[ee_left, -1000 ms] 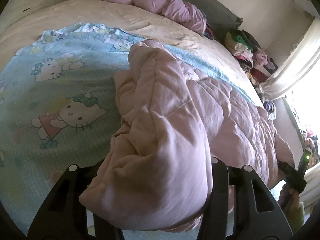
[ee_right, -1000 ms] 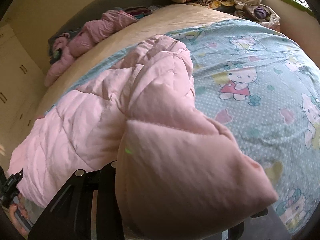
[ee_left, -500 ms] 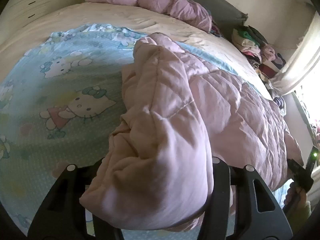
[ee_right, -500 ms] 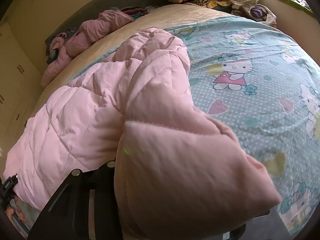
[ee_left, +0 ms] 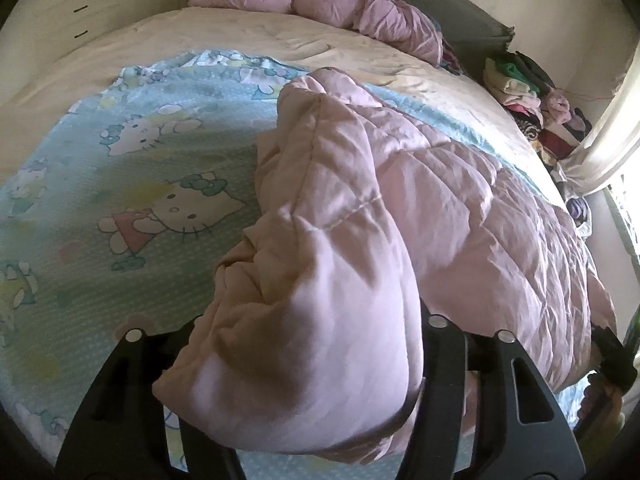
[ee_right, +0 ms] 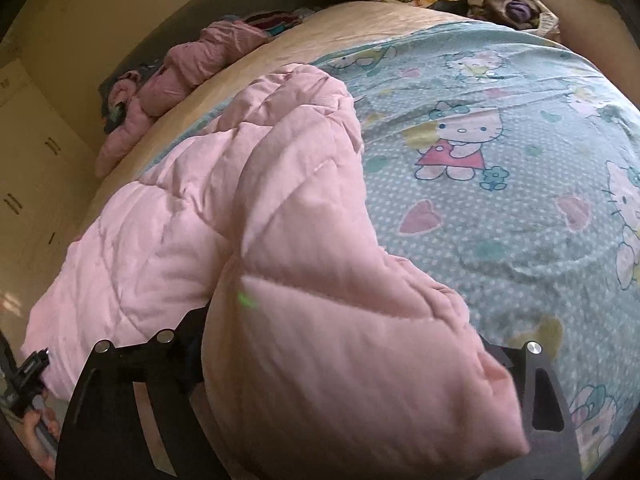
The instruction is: Fold large clothes
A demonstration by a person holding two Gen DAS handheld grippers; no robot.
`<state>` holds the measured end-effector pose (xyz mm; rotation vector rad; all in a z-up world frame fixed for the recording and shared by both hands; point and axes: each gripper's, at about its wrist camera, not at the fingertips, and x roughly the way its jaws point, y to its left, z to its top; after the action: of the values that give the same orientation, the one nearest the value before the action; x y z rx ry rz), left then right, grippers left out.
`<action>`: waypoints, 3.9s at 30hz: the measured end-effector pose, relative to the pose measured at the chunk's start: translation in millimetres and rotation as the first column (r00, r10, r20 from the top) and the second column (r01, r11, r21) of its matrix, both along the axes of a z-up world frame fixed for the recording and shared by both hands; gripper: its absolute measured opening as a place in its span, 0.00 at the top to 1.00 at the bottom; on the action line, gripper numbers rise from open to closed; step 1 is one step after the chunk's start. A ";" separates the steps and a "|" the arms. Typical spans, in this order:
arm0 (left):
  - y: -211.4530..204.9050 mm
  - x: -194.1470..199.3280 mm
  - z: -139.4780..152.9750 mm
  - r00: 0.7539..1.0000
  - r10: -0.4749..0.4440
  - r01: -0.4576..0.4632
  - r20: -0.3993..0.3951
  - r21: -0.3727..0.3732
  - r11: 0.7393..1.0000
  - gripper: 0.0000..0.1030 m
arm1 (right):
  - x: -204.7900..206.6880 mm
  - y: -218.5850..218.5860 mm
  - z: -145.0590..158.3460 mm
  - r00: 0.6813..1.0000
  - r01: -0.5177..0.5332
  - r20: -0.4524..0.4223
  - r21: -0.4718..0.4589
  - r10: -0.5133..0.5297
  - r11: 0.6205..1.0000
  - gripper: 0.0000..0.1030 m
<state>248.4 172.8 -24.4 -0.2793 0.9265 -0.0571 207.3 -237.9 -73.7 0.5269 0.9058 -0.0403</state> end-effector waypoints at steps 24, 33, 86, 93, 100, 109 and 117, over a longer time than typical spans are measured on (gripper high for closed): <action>4.3 -17.6 19.8 1.000 0.021 -0.022 0.013 0.079 0.997 0.09 | -30.2 -10.7 48.9 0.996 0.042 0.080 -0.060 -0.038 0.997 0.04; 6.0 -31.5 36.5 0.999 0.029 -0.033 0.045 0.085 0.996 0.09 | -48.3 -5.1 81.9 0.989 0.020 0.151 -0.087 -0.007 0.996 0.04; -82.7 -202.5 66.3 0.960 -0.100 0.060 0.262 0.156 0.986 0.09 | -196.7 106.7 97.4 0.923 -0.210 0.272 -0.242 0.274 0.947 0.04; -80.0 -202.3 65.9 0.963 -0.090 0.045 0.254 0.176 0.983 0.09 | -197.8 107.5 98.3 0.921 -0.216 0.271 -0.246 0.281 0.945 0.04; -79.7 -201.3 65.0 0.965 -0.085 0.040 0.249 0.180 0.983 0.09 | -197.9 108.0 98.8 0.922 -0.210 0.274 -0.243 0.275 0.947 0.04; -80.4 -201.5 65.0 0.965 -0.084 0.038 0.250 0.184 0.982 0.09 | -198.7 108.1 99.2 0.921 -0.205 0.278 -0.248 0.273 0.947 0.04; -79.8 -201.5 64.5 0.966 -0.084 0.040 0.244 0.180 0.983 0.09 | -199.2 108.6 99.2 0.920 -0.208 0.278 -0.248 0.275 0.946 0.04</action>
<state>46.9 93.0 40.1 -0.0775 0.6824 -0.0673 8.1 -129.4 25.5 0.2071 0.6426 0.1664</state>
